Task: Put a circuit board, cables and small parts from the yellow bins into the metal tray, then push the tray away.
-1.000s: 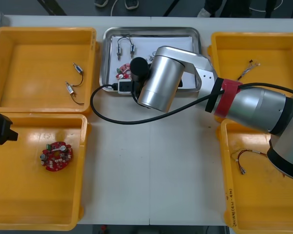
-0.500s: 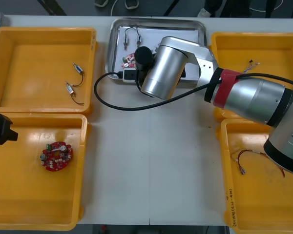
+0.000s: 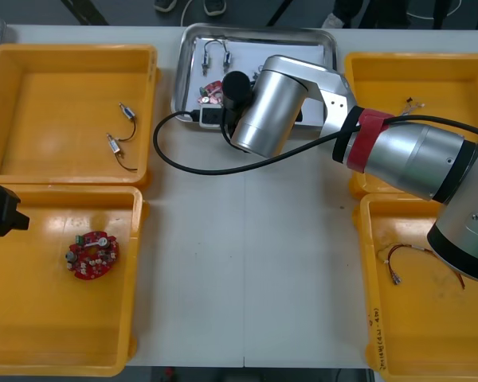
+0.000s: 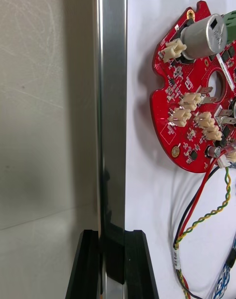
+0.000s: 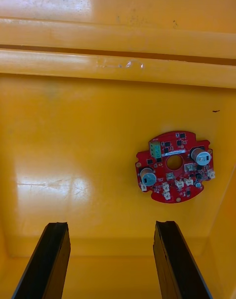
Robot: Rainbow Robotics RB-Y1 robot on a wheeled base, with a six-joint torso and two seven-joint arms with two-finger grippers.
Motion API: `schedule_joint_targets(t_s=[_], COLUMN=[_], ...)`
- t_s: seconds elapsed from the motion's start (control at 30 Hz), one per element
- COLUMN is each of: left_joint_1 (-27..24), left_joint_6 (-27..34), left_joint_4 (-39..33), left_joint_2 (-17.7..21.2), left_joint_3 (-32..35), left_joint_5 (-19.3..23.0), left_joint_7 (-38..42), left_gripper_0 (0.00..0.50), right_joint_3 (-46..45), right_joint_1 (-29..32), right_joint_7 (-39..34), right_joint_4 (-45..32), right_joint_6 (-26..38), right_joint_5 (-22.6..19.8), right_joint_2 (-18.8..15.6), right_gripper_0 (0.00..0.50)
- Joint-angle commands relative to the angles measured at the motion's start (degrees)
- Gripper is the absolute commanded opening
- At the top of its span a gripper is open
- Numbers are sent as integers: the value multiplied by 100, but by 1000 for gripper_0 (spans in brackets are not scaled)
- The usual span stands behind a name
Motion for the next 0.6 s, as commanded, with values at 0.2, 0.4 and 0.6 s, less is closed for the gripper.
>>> schedule_joint_targets(t_s=[0.2,0.4,0.6], left_joint_1=[101,101,101], left_joint_6=[36,36,36], left_joint_4=[-168,-168,-168], left_joint_2=[232,232,232], left_joint_3=[161,161,161], left_joint_5=[50,50,50], left_joint_7=[-354,-354,-354], left_gripper_0=[500,500,500], right_joint_3=[62,54,54], right_joint_1=[-380,-388,-380], right_joint_7=[235,270,332], right_joint_4=[21,21,21], right_joint_6=[-185,-194,-194], right_joint_5=[2,-7,-7], right_joint_2=[126,126,126], right_gripper_0=[0,0,500])
